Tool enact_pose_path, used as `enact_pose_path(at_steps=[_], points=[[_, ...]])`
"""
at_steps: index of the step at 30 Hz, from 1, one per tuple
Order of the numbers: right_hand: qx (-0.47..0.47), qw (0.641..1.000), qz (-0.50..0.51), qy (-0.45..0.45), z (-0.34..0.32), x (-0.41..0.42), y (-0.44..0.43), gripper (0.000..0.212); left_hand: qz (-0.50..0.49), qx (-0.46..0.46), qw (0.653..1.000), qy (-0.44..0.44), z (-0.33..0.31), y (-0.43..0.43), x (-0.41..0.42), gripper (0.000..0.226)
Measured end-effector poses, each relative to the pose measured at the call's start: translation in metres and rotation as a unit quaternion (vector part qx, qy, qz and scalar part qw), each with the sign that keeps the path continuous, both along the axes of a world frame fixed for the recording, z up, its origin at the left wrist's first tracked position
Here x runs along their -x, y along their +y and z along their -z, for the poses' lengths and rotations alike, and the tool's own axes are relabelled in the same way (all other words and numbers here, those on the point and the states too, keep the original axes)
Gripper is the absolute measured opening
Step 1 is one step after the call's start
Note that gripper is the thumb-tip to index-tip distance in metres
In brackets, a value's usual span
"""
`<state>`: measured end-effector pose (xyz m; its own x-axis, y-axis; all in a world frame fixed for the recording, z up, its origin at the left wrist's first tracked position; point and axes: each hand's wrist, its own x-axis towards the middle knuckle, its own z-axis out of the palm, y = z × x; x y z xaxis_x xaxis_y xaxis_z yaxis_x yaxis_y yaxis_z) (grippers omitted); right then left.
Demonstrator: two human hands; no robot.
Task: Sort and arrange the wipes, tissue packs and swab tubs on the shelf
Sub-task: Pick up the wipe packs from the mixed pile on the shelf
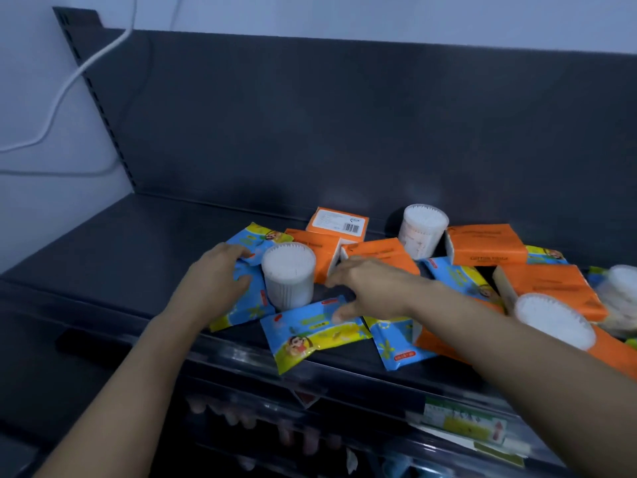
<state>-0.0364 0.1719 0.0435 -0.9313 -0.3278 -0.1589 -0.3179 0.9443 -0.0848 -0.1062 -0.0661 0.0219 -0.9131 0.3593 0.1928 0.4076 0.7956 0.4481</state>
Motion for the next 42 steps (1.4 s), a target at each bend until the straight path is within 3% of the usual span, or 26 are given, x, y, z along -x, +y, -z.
enact_pose_path(at_steps=[4, 10, 13, 16, 23, 27, 32, 35, 38, 40, 42], points=[[-0.018, 0.996, -0.032, -0.075, 0.015, 0.015, -0.007, 0.076, -0.009, 0.118, 0.986, -0.121, 0.013, -0.013, 0.006, 0.06], [0.005, 0.987, -0.029, -0.159, 0.02, 0.028, -0.007, 0.073, -0.022, 0.086, 0.981, -0.171, 0.017, -0.018, 0.008, 0.08], [0.065, 0.983, -0.036, -0.167, 0.013, 0.025, -0.004, 0.051, -0.056, 0.052, 0.978, -0.196, 0.016, -0.021, 0.012, 0.086], [0.136, 0.978, -0.041, -0.15, -0.004, 0.02, 0.008, 0.019, -0.076, 0.021, 0.973, -0.219, 0.016, -0.017, 0.012, 0.088], [0.231, 0.972, -0.003, -0.053, -0.05, 0.022, 0.048, 0.015, -0.113, 0.008, 0.966, -0.232, 0.018, -0.008, 0.013, 0.046], [0.25, 0.966, 0.062, 0.035, -0.064, 0.027, 0.069, 0.015, -0.109, -0.023, 0.962, -0.251, 0.019, -0.009, 0.017, 0.06], [0.21, 0.963, 0.126, 0.11, -0.061, 0.04, 0.08, 0.015, -0.11, 0.033, 0.973, -0.202, 0.021, -0.014, 0.029, 0.104], [0.2, 0.962, 0.146, 0.115, -0.057, 0.046, 0.077, 0.014, -0.086, 0.058, 0.966, -0.235, 0.019, -0.016, 0.035, 0.105], [0.191, 0.962, 0.158, 0.118, -0.055, 0.053, 0.069, 0.013, -0.065, -0.001, 0.956, -0.286, 0.014, -0.019, 0.04, 0.102], [0.19, 0.961, 0.161, 0.119, -0.054, 0.057, 0.063, 0.014, -0.078, 0.058, 0.96, -0.264, 0.014, -0.021, 0.044, 0.113], [0.192, 0.96, 0.164, 0.119, -0.052, 0.06, 0.058, 0.013, -0.092, 0.1, 0.961, -0.239, 0.015, -0.025, 0.046, 0.108]])
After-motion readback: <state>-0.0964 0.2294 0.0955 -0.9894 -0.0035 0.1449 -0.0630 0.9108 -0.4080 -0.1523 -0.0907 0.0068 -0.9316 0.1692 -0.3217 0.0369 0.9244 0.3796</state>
